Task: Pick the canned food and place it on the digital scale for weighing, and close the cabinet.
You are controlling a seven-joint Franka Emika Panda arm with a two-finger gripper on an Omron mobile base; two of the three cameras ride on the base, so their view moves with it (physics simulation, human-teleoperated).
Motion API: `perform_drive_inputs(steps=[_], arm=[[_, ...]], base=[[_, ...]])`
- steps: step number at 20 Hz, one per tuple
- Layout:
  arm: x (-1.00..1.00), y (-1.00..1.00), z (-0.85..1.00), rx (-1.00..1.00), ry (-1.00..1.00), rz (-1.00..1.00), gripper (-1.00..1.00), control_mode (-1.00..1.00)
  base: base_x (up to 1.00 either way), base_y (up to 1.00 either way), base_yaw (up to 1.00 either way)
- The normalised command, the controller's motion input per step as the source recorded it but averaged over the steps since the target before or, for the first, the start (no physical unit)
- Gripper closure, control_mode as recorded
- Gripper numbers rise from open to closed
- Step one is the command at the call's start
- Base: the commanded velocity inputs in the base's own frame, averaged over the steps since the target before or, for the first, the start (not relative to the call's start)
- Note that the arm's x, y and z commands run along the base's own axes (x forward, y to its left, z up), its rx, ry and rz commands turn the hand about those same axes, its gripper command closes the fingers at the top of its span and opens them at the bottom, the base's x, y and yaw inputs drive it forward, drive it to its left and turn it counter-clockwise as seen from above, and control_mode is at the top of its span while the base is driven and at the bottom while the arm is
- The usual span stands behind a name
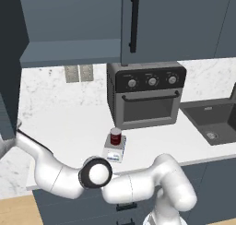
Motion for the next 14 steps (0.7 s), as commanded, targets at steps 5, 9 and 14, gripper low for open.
perform_drive_inputs(steps=[5,9,14], arm=[[-0.21,-1.00,0.38,0.13,0.02,0.15,-1.00,-1.00],[-0.29,-1.00,0.20,0.12,0.05,0.16,-1.00,-1.00],[-0.32,-1.00,0.05,0.12,0.12,0.11,-1.00,-1.00]], base=[[0.00,0.00,0.00],[0.00,0.00,0.00],[0.00,0.00,0.00]])
